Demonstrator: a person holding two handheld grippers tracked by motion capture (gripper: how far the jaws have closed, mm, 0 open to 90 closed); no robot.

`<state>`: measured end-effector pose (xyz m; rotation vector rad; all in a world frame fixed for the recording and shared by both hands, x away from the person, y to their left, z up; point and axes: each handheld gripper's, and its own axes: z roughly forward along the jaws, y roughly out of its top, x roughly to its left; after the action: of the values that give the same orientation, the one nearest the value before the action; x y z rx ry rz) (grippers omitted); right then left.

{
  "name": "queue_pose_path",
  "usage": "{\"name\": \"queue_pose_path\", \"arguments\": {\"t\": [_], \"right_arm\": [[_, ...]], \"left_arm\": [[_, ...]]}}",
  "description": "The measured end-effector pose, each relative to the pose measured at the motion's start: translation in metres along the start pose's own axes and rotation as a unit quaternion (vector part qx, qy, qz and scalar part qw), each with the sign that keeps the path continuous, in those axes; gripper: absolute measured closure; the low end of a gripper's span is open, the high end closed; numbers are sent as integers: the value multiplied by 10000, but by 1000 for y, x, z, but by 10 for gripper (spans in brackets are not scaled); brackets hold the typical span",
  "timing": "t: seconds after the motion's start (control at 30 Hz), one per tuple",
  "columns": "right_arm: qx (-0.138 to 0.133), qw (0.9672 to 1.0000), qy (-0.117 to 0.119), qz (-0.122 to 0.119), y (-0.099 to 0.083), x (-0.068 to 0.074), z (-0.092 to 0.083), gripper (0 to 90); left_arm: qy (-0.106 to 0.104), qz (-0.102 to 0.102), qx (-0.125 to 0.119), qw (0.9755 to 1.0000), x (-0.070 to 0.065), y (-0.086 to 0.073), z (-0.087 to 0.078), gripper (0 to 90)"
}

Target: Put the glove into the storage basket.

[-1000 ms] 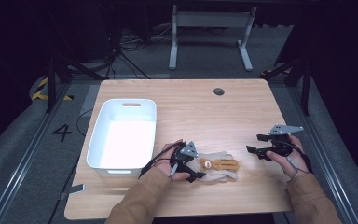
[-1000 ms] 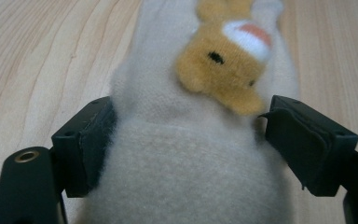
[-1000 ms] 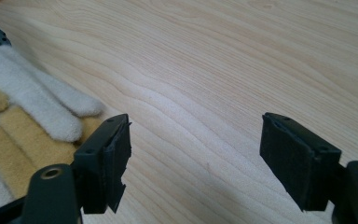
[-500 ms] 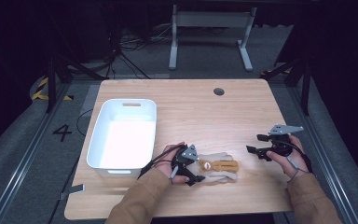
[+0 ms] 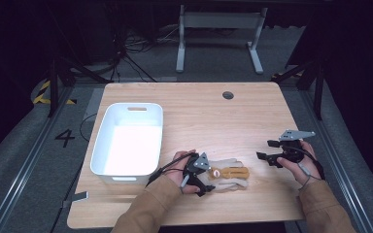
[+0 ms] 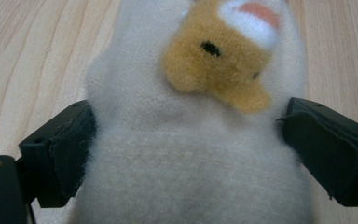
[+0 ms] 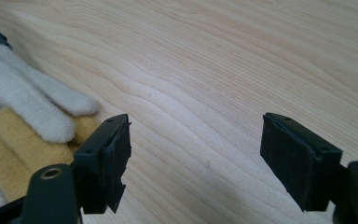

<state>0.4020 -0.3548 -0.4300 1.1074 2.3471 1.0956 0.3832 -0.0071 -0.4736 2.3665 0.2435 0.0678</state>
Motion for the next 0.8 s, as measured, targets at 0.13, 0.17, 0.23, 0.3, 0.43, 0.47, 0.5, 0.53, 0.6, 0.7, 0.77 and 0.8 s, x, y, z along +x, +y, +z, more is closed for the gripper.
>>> {"name": "queue_pose_path", "arguments": {"t": [0.13,0.17,0.23,0.3,0.43,0.47,0.5,0.53,0.6,0.7,0.77,0.8], "right_arm": [[18,10000,-4,-11,0,1,1,249],[16,10000,-8,-9,0,1,1,249],[7,10000,6,-17,1,2,1,249],[8,10000,-3,-20,1,2,1,250],[46,10000,-21,-27,0,1,2,250],[46,10000,-21,-27,0,1,2,250],[54,10000,-27,-35,0,1,2,250],[51,10000,-28,-35,0,1,2,251],[46,10000,-18,-33,0,1,2,253],[44,10000,-28,-32,0,1,2,253],[40,10000,-34,-40,0,1,2,253],[40,10000,-34,-40,0,1,2,253]], "left_arm": [[75,-50,57,9999,-1,4,4,28],[96,-104,52,9999,-2,5,5,19],[116,-132,62,9998,-2,6,7,10],[155,-141,70,9998,-2,7,7,8],[278,-326,39,9991,-4,8,8,27],[278,-326,39,9991,-4,8,8,42],[352,-377,-4,9987,-5,9,7,73],[362,-403,-27,9985,-4,10,6,125],[412,-466,-40,9981,-5,11,6,209],[580,-685,-6,9960,-6,16,5,405],[629,-806,2,9948,-7,18,4,513],[629,-806,2,9948,-7,18,4,549]]}}
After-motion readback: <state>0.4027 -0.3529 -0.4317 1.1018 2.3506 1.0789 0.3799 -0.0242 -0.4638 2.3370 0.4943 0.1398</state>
